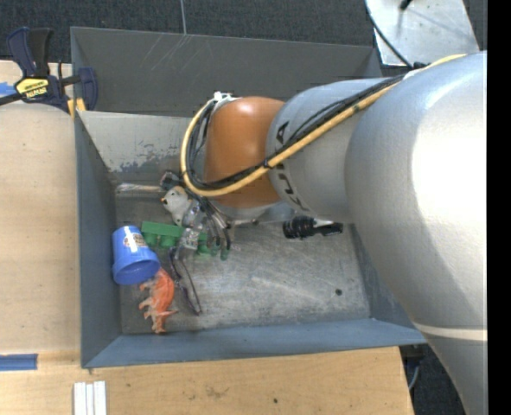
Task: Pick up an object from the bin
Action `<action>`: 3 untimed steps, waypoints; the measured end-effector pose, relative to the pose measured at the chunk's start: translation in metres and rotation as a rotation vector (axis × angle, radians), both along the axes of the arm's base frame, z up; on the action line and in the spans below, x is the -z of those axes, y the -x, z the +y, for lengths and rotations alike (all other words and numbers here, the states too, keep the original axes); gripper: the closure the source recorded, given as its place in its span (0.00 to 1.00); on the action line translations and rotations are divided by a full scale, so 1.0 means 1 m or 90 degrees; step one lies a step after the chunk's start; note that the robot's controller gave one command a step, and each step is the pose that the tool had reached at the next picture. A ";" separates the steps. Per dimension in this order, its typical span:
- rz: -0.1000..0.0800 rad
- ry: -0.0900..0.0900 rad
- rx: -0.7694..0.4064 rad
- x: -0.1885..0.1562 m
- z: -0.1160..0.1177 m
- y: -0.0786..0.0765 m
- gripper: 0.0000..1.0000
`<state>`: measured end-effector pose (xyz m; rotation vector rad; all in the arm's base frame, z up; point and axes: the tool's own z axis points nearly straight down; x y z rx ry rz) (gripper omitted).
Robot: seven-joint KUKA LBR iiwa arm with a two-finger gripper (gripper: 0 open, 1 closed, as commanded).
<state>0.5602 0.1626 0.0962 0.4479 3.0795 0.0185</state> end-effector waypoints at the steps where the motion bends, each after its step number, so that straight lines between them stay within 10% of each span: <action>1: 0.000 0.000 0.000 0.000 0.000 0.000 1.00; 3: 0.008 0.001 0.000 -0.010 0.001 -0.001 1.00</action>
Offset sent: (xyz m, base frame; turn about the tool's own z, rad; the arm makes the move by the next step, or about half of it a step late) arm 0.0000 0.0000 0.0261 -0.0002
